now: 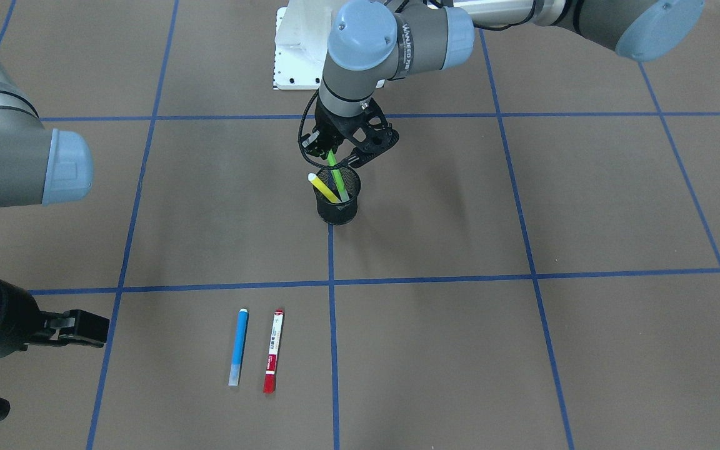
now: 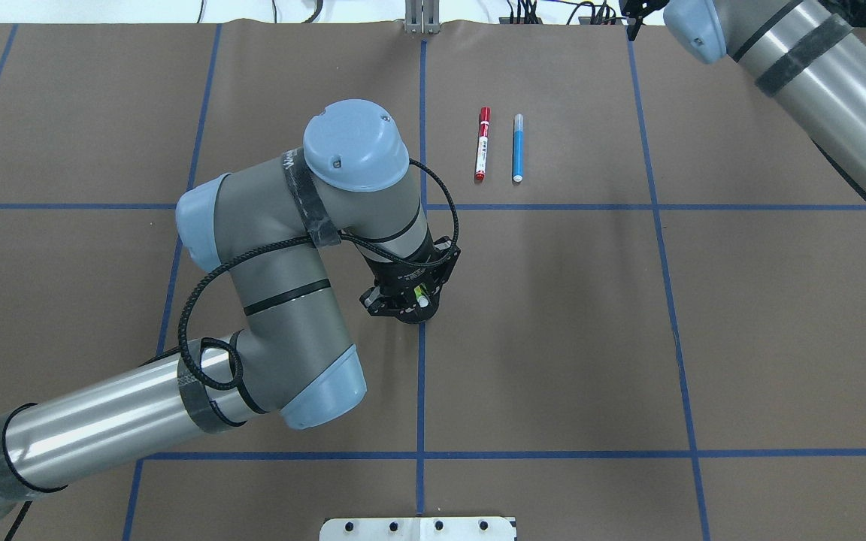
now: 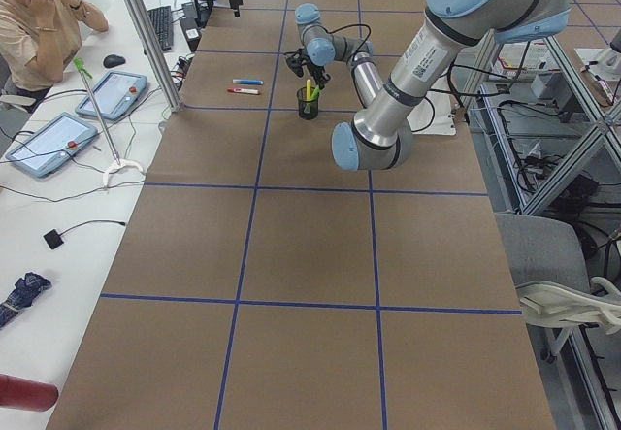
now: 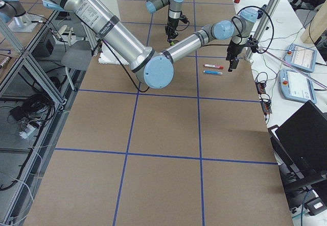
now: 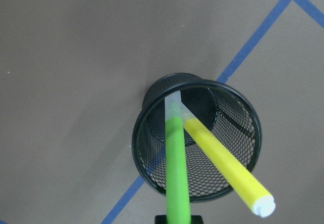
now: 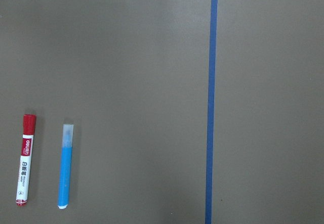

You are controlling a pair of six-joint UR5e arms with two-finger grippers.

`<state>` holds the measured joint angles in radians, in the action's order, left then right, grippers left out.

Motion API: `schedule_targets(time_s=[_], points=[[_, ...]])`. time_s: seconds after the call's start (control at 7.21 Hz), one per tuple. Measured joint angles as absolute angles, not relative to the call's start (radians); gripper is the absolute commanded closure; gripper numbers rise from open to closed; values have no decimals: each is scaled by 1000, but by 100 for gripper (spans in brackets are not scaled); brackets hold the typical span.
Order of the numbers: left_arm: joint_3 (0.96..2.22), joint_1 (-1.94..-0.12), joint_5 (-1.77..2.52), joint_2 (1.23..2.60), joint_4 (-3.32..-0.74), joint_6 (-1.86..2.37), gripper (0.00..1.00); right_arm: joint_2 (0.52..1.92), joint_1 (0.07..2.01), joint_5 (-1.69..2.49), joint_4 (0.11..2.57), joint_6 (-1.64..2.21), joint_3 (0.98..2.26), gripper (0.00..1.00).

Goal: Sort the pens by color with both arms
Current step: 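Close the left gripper on the green highlighter in the cup, then lift the green highlighter out and carry it beyond the cup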

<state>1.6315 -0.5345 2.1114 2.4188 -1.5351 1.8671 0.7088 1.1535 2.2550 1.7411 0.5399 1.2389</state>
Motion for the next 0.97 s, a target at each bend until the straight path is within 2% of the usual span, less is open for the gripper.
schedule_targets(time_s=[0.55,0.97], points=[[1872,-576,2099,2382,-1396,1765,100,713,1155,2253,1742,540,1251,0],[1963,-596,1940,2386,-1406,1621,100,717,1156,2252,1743,540,1252,0]])
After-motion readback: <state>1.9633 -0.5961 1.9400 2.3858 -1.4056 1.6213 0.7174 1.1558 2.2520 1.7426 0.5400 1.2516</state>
